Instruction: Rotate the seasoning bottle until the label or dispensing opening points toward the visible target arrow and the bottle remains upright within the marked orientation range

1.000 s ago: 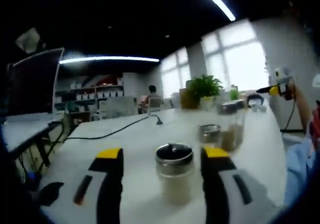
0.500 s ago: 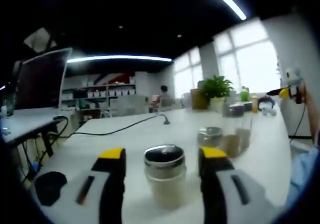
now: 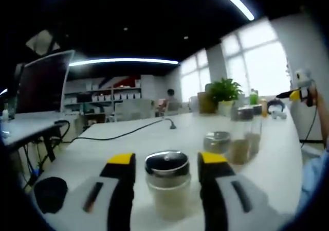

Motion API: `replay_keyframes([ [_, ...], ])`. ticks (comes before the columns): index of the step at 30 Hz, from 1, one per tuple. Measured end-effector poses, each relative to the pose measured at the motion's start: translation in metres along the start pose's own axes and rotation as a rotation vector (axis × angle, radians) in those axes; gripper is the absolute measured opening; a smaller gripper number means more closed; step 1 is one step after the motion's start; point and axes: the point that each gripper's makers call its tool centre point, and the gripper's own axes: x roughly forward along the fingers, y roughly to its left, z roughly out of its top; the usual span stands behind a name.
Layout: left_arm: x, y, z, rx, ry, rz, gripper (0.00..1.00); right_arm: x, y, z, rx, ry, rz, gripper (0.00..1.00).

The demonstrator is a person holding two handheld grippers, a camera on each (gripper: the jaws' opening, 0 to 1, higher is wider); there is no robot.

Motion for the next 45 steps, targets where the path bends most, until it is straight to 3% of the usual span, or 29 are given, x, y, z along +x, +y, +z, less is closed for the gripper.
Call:
replay_keyframes([
  [6, -0.0002, -0.0018, -0.0018, -0.007, 0.005, -0.011, 0.37, 0.0009, 0.0023, -0.0014, 0.001, 0.004, 0.006, 0.99],
  [21, 0.0002, -0.0016, -0.0010, -0.029, -0.007, -0.041, 0.35, 0.0013, 0.0020, -0.0009, 0.008, -0.001, 0.005, 0.98],
  [45, 0.0013, -0.0059, -0.0004, -0.029, -0.019, -0.204, 0.35, 0.0004, 0.0012, 0.0008, -0.001, -0.008, -0.005, 0.98],
])
